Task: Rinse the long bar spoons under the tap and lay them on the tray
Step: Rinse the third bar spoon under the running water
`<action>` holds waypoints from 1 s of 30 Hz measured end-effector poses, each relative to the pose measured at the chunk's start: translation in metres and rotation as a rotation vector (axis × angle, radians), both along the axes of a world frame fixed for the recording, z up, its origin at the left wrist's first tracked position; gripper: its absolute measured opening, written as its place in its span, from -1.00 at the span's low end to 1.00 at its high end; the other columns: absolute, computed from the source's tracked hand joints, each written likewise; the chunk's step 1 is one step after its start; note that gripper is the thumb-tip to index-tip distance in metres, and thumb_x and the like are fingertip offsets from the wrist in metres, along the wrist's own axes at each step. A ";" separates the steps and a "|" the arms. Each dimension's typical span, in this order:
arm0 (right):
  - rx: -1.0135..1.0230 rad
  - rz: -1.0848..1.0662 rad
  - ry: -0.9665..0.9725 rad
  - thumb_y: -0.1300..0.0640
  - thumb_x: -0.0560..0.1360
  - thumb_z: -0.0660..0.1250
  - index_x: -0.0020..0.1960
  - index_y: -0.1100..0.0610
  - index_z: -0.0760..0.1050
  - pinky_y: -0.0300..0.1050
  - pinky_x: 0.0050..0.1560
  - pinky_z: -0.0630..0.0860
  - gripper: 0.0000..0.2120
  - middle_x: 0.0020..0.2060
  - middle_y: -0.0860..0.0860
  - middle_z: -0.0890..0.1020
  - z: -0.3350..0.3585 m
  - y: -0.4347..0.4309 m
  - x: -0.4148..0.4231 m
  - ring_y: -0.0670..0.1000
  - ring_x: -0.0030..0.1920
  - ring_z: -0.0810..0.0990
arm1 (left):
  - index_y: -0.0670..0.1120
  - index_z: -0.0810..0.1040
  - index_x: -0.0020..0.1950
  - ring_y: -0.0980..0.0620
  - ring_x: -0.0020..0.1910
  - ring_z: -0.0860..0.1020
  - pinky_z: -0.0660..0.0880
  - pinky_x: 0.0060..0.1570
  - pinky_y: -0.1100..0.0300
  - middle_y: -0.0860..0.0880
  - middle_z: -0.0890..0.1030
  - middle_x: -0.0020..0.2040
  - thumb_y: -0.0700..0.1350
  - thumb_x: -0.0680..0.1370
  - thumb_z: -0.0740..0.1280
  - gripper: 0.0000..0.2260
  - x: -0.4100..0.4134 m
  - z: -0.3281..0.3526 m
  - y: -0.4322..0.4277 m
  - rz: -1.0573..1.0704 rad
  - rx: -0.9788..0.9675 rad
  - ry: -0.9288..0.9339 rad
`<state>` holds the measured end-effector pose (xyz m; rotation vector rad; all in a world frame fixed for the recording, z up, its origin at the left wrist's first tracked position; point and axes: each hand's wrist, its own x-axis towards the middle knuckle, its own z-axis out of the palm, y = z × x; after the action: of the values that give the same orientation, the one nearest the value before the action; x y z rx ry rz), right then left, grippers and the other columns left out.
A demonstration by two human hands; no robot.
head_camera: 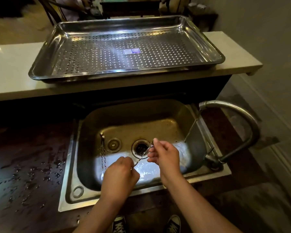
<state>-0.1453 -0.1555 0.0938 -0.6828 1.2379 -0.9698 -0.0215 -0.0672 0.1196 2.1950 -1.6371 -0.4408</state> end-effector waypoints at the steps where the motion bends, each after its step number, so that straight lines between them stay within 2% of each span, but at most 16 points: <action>1: 0.005 -0.009 0.022 0.15 0.57 0.41 -0.10 0.23 0.55 -0.19 -0.44 0.55 -0.85 -0.39 0.09 0.62 -0.002 0.000 0.000 -0.03 -0.45 0.57 | -0.11 0.56 -0.09 -0.11 -0.16 0.55 0.45 -0.18 0.00 -0.06 0.59 -0.15 -0.17 0.43 0.31 -0.91 -0.002 -0.001 0.000 -0.007 0.003 0.003; 6: 0.004 -0.027 0.047 0.28 0.53 0.44 -0.04 0.25 0.54 -0.22 -0.44 0.54 -0.92 -0.44 0.03 0.63 -0.010 0.003 -0.003 -0.06 -0.46 0.58 | -0.05 0.58 -0.19 0.01 -0.25 0.55 0.39 -0.28 0.13 0.03 0.61 -0.27 -0.15 0.33 0.40 -0.92 -0.009 -0.004 0.002 0.036 -0.026 0.106; 10: 0.006 -0.043 0.035 0.35 0.48 0.46 -0.04 0.23 0.56 -0.25 -0.41 0.56 -0.88 -0.44 0.03 0.67 -0.010 0.003 -0.009 -0.07 -0.47 0.61 | 0.08 0.49 -0.32 0.17 -0.37 0.52 0.35 -0.38 0.27 0.11 0.57 -0.42 -0.15 0.28 0.42 -0.85 -0.012 -0.004 -0.001 0.158 0.023 0.292; 12: 0.010 -0.071 -0.001 0.37 0.47 0.47 -0.04 0.25 0.57 -0.24 -0.39 0.58 -0.88 -0.44 0.05 0.68 -0.009 0.000 -0.013 -0.05 -0.47 0.62 | 0.09 0.49 -0.34 0.18 -0.37 0.53 0.37 -0.37 0.26 0.11 0.58 -0.42 -0.14 0.27 0.42 -0.84 -0.014 -0.007 -0.004 0.181 0.042 0.350; 18: 0.053 -0.064 -0.080 0.48 0.48 0.39 -0.01 0.24 0.59 -0.21 -0.33 0.62 -0.80 -0.37 0.06 0.71 -0.007 -0.006 -0.021 -0.01 -0.43 0.65 | 0.06 0.58 -0.26 0.17 -0.37 0.54 0.44 -0.32 0.20 0.10 0.59 -0.41 -0.15 0.29 0.40 -0.88 -0.020 -0.011 -0.012 0.183 0.037 0.394; 23: 0.096 -0.109 -0.157 0.45 0.50 0.38 0.02 0.32 0.60 -0.19 -0.29 0.64 -0.88 -0.28 0.17 0.66 -0.005 -0.014 -0.033 0.02 -0.36 0.66 | 0.07 0.69 -0.09 0.17 -0.32 0.55 0.47 -0.25 0.21 0.10 0.59 -0.38 -0.17 0.30 0.41 -0.77 -0.026 -0.015 -0.017 0.116 0.017 0.386; 25: 0.095 -0.135 -0.159 0.40 0.52 0.39 0.02 0.34 0.59 -0.20 -0.30 0.64 -0.92 -0.31 0.17 0.63 -0.005 -0.016 -0.032 -0.01 -0.39 0.63 | 0.05 0.70 -0.07 0.18 -0.29 0.55 0.46 -0.24 0.25 0.10 0.59 -0.34 -0.17 0.31 0.41 -0.75 -0.030 -0.016 -0.021 0.093 0.018 0.371; 30: 0.129 -0.168 -0.142 0.53 0.46 0.34 0.02 0.34 0.59 -0.21 -0.31 0.62 -0.80 -0.30 0.18 0.62 -0.010 -0.019 -0.033 0.07 -0.35 0.57 | 0.03 0.71 -0.04 0.20 -0.29 0.55 0.38 -0.26 0.37 0.11 0.60 -0.34 -0.18 0.30 0.41 -0.73 -0.035 -0.022 -0.029 0.072 0.042 0.382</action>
<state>-0.1782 -0.1743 0.0842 -0.4071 1.2334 -1.0480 -0.0569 -0.0966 0.0973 2.0346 -1.3503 -0.8221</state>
